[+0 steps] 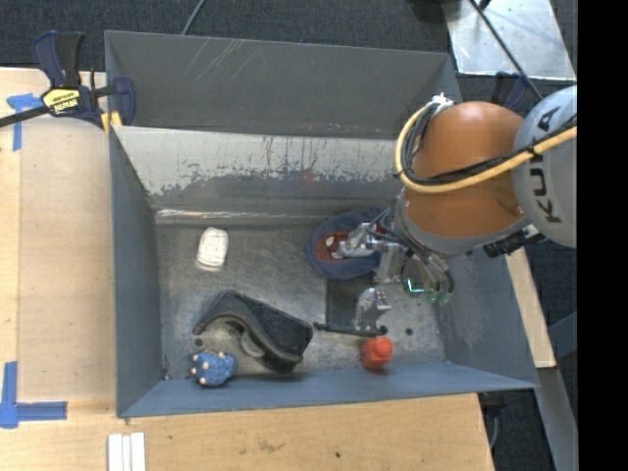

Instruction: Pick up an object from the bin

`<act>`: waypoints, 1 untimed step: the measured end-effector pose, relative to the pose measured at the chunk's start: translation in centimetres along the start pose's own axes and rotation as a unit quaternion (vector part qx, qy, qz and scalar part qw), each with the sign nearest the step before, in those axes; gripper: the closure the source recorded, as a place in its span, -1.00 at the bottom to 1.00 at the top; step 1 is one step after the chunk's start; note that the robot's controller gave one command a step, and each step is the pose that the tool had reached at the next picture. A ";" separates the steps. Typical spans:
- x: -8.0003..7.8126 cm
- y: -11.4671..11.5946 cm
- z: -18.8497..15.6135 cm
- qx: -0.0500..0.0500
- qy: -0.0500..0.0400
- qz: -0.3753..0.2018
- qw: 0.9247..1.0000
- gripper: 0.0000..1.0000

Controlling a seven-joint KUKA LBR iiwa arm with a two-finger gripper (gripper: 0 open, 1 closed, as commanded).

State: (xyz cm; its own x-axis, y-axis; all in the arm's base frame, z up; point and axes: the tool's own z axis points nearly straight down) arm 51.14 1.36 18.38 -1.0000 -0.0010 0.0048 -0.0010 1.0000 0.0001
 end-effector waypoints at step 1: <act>-2.5 -2.0 10.7 -0.001 -0.010 -0.083 0.997 -1.00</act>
Offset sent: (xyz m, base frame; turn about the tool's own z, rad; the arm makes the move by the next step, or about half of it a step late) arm 0.0198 -0.0213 -0.1129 -0.1642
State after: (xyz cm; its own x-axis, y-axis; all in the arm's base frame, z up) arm 53.61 -0.59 7.66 -0.9861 -0.1658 -0.0147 -0.1658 0.9862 0.0019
